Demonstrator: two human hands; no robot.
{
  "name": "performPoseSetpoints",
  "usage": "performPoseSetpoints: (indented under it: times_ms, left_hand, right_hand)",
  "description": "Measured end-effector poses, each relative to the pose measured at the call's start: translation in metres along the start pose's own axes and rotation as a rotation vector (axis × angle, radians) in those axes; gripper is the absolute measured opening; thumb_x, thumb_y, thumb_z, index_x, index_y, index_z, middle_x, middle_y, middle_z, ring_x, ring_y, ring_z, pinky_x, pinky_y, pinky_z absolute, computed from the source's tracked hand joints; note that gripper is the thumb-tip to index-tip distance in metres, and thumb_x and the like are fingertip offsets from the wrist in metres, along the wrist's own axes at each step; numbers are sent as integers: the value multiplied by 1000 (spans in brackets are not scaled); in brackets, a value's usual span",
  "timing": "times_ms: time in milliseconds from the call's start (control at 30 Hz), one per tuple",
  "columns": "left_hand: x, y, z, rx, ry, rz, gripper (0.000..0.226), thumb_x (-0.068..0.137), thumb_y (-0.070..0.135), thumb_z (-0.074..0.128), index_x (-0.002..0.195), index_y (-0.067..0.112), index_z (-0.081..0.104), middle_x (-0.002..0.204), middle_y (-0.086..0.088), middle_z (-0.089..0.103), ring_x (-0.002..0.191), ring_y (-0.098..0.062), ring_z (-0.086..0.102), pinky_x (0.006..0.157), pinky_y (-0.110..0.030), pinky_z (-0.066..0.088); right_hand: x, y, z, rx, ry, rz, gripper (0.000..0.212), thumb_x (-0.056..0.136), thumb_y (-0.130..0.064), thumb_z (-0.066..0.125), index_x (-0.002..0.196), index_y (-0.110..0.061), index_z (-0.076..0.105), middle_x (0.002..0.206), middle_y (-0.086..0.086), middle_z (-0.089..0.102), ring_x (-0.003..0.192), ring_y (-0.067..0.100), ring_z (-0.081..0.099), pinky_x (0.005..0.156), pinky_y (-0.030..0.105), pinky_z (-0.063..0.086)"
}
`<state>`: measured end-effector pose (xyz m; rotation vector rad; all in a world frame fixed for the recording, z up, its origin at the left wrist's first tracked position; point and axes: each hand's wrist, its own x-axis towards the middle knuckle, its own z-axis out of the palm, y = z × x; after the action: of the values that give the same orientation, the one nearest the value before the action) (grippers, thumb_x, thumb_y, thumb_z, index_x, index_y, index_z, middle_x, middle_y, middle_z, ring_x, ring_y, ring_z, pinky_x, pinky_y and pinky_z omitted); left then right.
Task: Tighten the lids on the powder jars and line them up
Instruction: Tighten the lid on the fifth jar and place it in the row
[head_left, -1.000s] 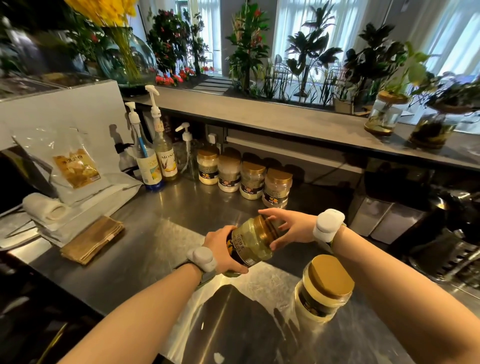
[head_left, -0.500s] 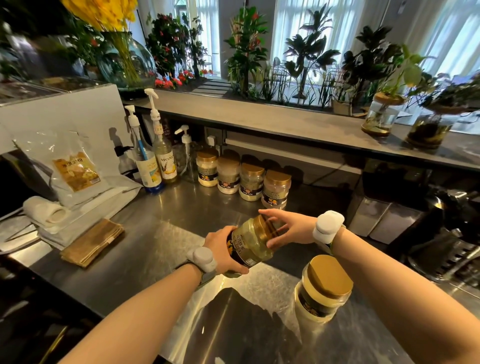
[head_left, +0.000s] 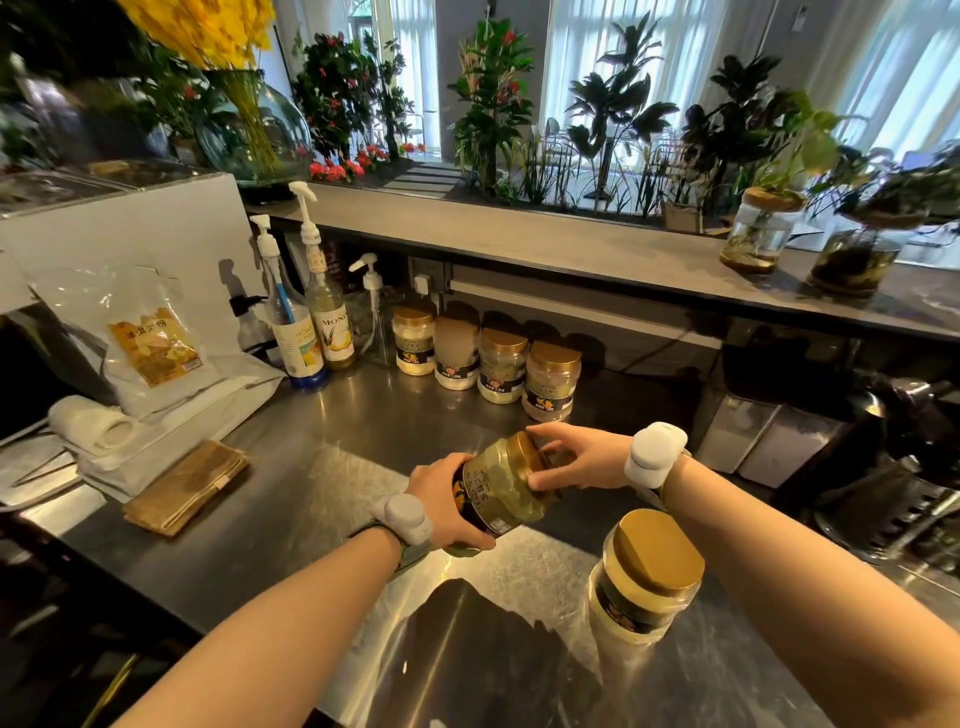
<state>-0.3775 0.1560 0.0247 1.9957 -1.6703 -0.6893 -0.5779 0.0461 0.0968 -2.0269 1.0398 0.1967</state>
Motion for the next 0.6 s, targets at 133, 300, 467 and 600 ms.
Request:
performPoseSetpoints:
  times_ms: [133,300,467,600]
  left_hand:
    - [0,0,-1,-3,-6,1,105,35,58,84,128,32,45,109,17,59,104,-9,57,93,-30,52]
    - [1,2,-3,7,-15,5,101,38,56,84,127,31,45,110,15,60,105,-10,56,94,-31,51]
    - [1,3,-4,24,-18,16,101,39,56,85,128,31,45,110,16,59,104,-8,52,97,-30,48]
    - [2,3,-3,1,-21,-1,103,37,58,84,129,30,45,111,15,60,106,-11,55,96,-32,50]
  right_hand:
    - [-1,1,1,-17,14,22,92,79,-48,69,149,-36,11,154,-3,28,137,27,38,106,42,43]
    - [-2,1,0,-24,-13,-94,98,77,-21,77,147,-45,13,154,-5,26,135,25,40,107,44,42]
    - [0,1,0,-18,19,-38,78,83,-48,64,146,-42,18,148,-3,37,132,25,44,100,39,49]
    - [2,0,1,-18,9,-32,92,78,-55,66,148,-41,9,154,-3,27,140,26,32,108,41,41]
